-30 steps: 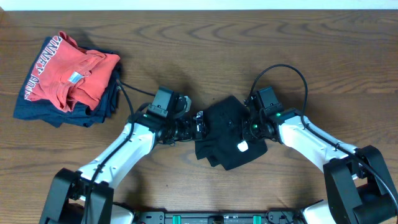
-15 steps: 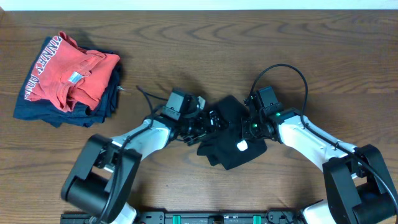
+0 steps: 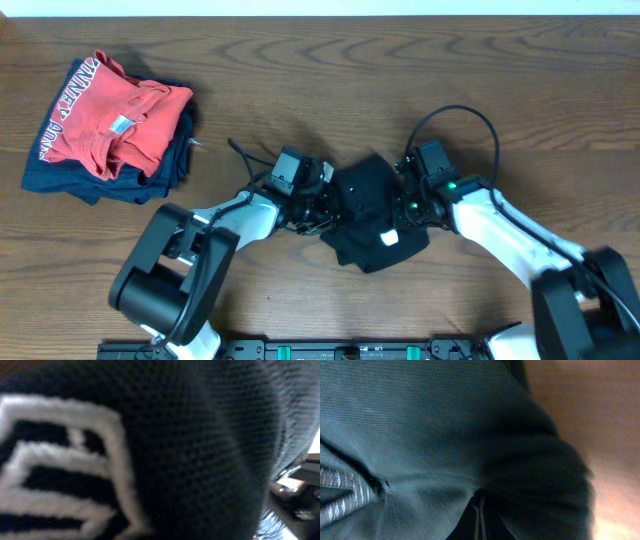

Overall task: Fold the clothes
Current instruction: 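Lift the black bundle with the left gripper onto the top-left shirt stack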

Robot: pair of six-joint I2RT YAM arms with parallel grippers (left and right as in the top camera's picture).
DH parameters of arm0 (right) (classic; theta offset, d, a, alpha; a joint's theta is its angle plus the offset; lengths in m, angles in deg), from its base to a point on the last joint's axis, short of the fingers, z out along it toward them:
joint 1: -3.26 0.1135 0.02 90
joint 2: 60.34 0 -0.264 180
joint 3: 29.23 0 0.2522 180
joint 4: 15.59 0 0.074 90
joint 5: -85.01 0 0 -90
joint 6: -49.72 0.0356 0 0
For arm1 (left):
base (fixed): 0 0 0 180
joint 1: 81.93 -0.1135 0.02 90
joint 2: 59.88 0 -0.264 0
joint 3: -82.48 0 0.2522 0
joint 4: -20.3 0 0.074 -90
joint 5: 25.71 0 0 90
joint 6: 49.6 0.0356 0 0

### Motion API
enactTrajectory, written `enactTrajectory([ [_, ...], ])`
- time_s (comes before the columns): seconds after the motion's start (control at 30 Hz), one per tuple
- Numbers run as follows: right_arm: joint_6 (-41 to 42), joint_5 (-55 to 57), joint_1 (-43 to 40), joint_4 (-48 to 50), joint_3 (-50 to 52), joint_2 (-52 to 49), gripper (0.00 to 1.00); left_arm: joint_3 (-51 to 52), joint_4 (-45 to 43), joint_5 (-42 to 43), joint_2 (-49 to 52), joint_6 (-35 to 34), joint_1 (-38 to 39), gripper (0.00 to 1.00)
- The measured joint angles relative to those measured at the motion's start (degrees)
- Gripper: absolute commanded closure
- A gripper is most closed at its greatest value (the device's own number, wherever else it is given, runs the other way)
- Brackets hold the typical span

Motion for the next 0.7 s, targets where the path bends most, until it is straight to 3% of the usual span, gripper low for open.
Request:
enactTrajectory([
  [0.2,-1.14,1.03,-1.81,-3.52,0.11,14.62,0.97,-3.17,22.36,-0.55,-10.34,9.81,-9.6,0.94],
  [0.27,-1.31,1.29,-2.03,-3.28,0.11,18.14,0.96,-6.36,25.77,-0.74,-14.4,12.15,-14.51,0.94],
  [0.47,-1.55,2.03,-2.12,-2.49,0.11,21.97,0.96,-19.63,22.95,-1.16,-25.14,16.33,-33.44,0.94],
  [0.7,-1.57,2.51,-2.14,-2.6,0.11,21.7,0.96,-23.41,15.74,-1.79,-24.57,17.7,-50.97,0.94],
])
